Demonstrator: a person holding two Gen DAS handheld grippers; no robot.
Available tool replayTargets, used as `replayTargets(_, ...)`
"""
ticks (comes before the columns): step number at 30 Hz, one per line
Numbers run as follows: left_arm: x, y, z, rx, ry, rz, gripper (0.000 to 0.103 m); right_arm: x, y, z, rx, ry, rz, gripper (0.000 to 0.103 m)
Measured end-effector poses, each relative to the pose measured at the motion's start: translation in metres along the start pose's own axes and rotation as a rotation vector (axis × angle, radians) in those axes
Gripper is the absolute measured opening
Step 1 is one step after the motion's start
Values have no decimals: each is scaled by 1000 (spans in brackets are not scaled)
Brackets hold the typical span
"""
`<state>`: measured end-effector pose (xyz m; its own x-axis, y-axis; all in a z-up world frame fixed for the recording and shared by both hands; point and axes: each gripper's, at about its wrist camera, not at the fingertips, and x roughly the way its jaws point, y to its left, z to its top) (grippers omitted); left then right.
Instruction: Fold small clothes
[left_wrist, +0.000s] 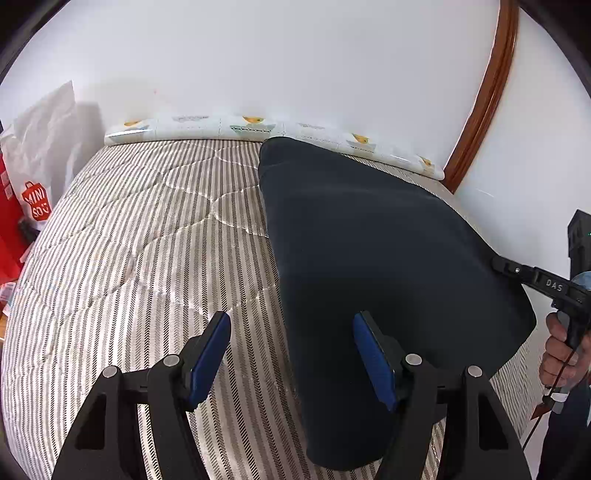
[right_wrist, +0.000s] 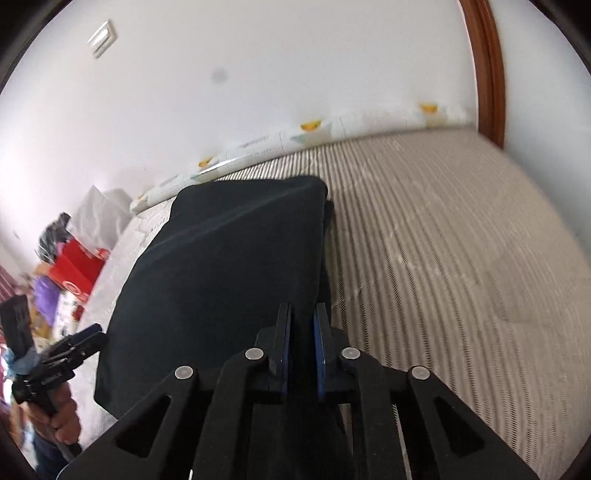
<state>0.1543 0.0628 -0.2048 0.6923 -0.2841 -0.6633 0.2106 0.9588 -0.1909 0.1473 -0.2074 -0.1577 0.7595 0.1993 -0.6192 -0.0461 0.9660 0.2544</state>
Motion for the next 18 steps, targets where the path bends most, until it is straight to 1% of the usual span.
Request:
replayTargets(2,-2,0,-1,-7,1,4,67,0,6,-3,-17,-3,-4,19)
replayTargets(3,-3,0,-2,-8,1,6,67,2,7,-6,-26,7,-16,19)
replayTargets(6,-7,-3,-5,-4,-3,23,67,14,13,-13,-70,57,-104,19)
replayTargets(8,-9,-3,-6,-10,4,29,67,8,13,-18,-70,67,-157,19)
replayTargets(10,-13,-3,-10,-9,8,23,67,-2,16,-20,-62,53,-179,20)
replayTargets(12,-16,-5,-15,9,10,25,67,-14,21,-24,-68,23,-186,23)
replayTargets(13,-17,-5,-20,17,14,28,67,-19,23,-27,-77,12,-191,32)
replayTargets(14,-18,-5,-23,18,18,24,67,-22,26,-29,-82,7,-196,46)
replayTargets(15,-19,-4,-27,19,23,17,67,-22,28,-33,-91,3,-199,49)
replayTargets(18,-24,-5,-39,46,32,-4,67,-17,29,-49,-116,35,-248,50)
